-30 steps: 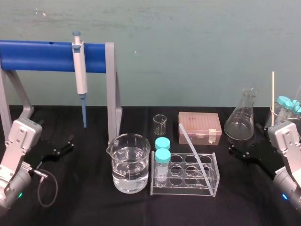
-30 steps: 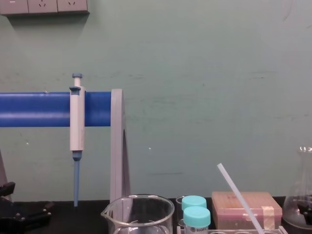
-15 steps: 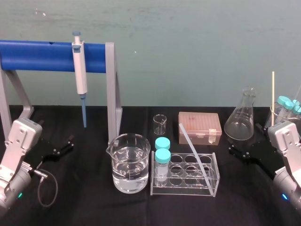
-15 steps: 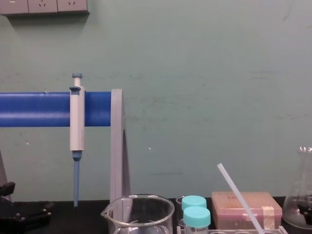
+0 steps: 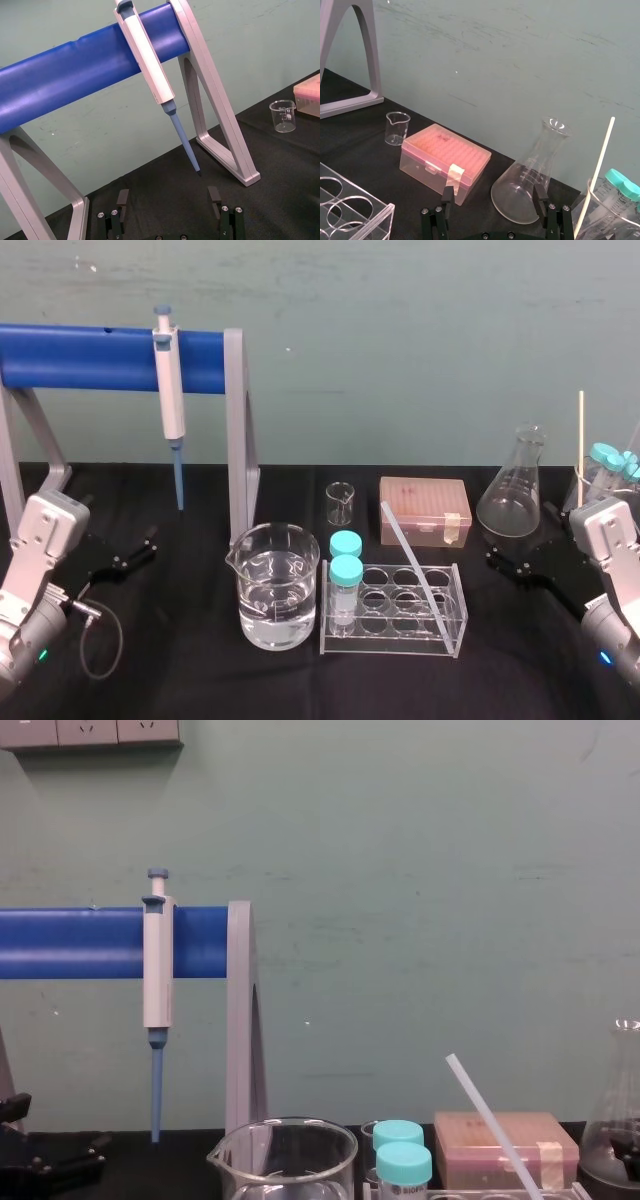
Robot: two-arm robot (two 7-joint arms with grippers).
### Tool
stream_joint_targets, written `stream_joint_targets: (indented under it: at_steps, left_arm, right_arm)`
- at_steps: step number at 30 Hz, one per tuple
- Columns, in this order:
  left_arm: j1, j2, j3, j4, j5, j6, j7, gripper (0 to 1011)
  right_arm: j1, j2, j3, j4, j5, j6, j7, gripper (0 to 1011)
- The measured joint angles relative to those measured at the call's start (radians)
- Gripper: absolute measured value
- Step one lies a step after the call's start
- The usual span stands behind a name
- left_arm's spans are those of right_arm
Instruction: Pick up the stirring rod with one hand, then place it down.
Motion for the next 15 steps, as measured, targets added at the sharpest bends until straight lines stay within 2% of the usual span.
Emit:
stream_joint_targets:
  at_steps: [15]
  left_arm:
    - [0.0,0.0,0.0,0.0,0.0,0.0,0.0,1000]
  right_arm:
    - [0.0,0.0,0.0,0.0,0.0,0.0,0.0,1003]
